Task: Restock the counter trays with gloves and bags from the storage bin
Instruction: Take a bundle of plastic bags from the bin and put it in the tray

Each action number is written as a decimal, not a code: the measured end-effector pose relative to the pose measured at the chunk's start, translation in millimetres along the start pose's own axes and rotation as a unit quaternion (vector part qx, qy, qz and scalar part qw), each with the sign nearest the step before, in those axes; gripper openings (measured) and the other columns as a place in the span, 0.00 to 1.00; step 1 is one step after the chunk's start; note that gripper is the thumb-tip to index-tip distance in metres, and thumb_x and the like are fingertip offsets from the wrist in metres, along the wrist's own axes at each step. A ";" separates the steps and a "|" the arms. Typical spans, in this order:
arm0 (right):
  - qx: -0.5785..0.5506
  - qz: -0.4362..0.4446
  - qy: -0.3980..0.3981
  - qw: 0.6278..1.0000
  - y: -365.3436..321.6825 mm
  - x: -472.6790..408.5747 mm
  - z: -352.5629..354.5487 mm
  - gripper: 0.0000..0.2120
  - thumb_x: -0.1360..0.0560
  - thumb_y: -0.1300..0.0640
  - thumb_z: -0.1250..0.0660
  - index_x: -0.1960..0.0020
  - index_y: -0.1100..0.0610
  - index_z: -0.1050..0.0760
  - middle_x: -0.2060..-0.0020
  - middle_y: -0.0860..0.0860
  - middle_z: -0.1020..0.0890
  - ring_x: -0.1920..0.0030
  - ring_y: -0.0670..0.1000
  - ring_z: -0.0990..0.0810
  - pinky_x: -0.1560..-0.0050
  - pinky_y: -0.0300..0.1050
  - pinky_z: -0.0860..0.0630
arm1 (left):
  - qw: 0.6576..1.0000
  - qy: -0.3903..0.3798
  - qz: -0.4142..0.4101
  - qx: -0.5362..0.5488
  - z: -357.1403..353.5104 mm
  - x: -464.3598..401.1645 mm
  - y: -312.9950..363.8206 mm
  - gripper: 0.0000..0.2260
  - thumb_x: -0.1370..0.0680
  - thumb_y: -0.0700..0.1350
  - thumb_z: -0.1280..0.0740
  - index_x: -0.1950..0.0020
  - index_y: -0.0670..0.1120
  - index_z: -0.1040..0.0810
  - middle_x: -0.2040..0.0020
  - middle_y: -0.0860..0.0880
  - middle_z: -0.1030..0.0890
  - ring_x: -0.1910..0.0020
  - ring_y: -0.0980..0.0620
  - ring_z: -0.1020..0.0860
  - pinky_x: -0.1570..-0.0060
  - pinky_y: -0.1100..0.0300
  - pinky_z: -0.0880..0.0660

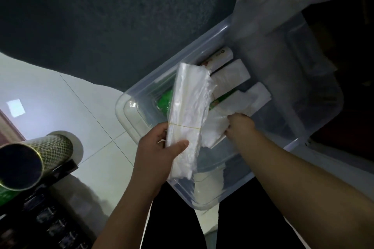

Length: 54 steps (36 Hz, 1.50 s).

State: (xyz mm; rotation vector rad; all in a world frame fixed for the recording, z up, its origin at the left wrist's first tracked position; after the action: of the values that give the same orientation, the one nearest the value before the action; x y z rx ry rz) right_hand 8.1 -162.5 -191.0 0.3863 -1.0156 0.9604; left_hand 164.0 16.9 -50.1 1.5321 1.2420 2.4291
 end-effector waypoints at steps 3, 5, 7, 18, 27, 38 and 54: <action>-0.280 -0.028 0.044 0.959 -4.4 36.4 18.3 0.08 0.25 0.67 0.33 0.46 0.64 0.22 0.51 0.57 0.18 0.54 0.55 0.22 0.47 0.53 0.19 | 0.999 -0.047 -0.006 0.012 6.6 13.2 22.9 0.15 0.31 0.39 0.23 0.50 0.56 0.17 0.53 0.56 0.13 0.56 0.54 0.15 0.55 0.52 0.18; -0.327 0.025 0.046 0.944 -11.4 70.9 38.6 0.06 0.27 0.68 0.31 0.57 0.58 0.22 0.61 0.55 0.20 0.61 0.54 0.21 0.66 0.42 0.20 | 0.997 -0.072 -0.010 0.015 10.3 25.8 41.9 0.15 0.31 0.40 0.22 0.50 0.57 0.17 0.53 0.56 0.13 0.56 0.55 0.15 0.58 0.58 0.18; -0.329 0.085 0.021 0.940 -15.7 107.8 60.0 0.06 0.26 0.66 0.30 0.58 0.56 0.20 0.64 0.54 0.18 0.66 0.54 0.20 0.72 0.41 0.22 | 0.996 -0.086 -0.014 0.012 13.8 40.5 62.4 0.15 0.31 0.42 0.22 0.49 0.57 0.17 0.52 0.57 0.14 0.55 0.55 0.15 0.59 0.60 0.19; -0.408 0.252 -0.220 0.850 -22.9 257.0 180.3 0.11 0.27 0.62 0.29 0.46 0.57 0.17 0.50 0.59 0.14 0.55 0.58 0.15 0.60 0.50 0.19 | 0.985 -0.130 -0.113 0.009 -9.2 145.1 171.3 0.23 0.33 0.43 0.20 0.42 0.57 0.20 0.47 0.53 0.14 0.52 0.52 0.14 0.55 0.53 0.16; -0.445 0.315 -0.276 0.791 -5.3 283.1 259.9 0.14 0.32 0.59 0.28 0.47 0.58 0.16 0.49 0.59 0.14 0.54 0.59 0.14 0.62 0.48 0.19 | 0.957 -0.018 -0.270 -0.103 -77.0 217.4 199.6 0.18 0.26 0.49 0.26 0.43 0.69 0.24 0.48 0.63 0.17 0.50 0.62 0.18 0.52 0.60 0.19; -0.345 0.405 -0.346 0.773 1.2 294.7 298.8 0.15 0.31 0.57 0.28 0.45 0.54 0.17 0.48 0.58 0.15 0.52 0.61 0.15 0.53 0.60 0.18 | 0.955 0.096 -0.267 -0.085 -99.1 253.3 206.0 0.12 0.33 0.55 0.22 0.54 0.52 0.16 0.47 0.56 0.18 0.48 0.58 0.20 0.48 0.59 0.23; -0.257 0.482 -0.358 0.757 78.1 312.3 360.2 0.17 0.21 0.51 0.35 0.33 0.47 0.25 0.39 0.58 0.18 0.41 0.62 0.19 0.45 0.60 0.21 | 0.959 -0.168 -0.227 0.040 -149.6 281.8 191.0 0.22 0.28 0.36 0.25 0.36 0.50 0.23 0.42 0.40 0.18 0.46 0.40 0.17 0.49 0.41 0.19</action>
State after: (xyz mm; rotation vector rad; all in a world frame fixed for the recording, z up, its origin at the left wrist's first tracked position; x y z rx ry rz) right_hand -193.5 -207.6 245.7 -0.3441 -2.2454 1.4008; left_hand -24.7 -92.9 250.9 1.4039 1.4355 1.7737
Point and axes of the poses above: each hand's wrist, its own x-axis away from the middle knuckle, its own z-axis out of the back of the hand, y = z × x, the point moved 2 cm from there along -x, towards the middle knuckle
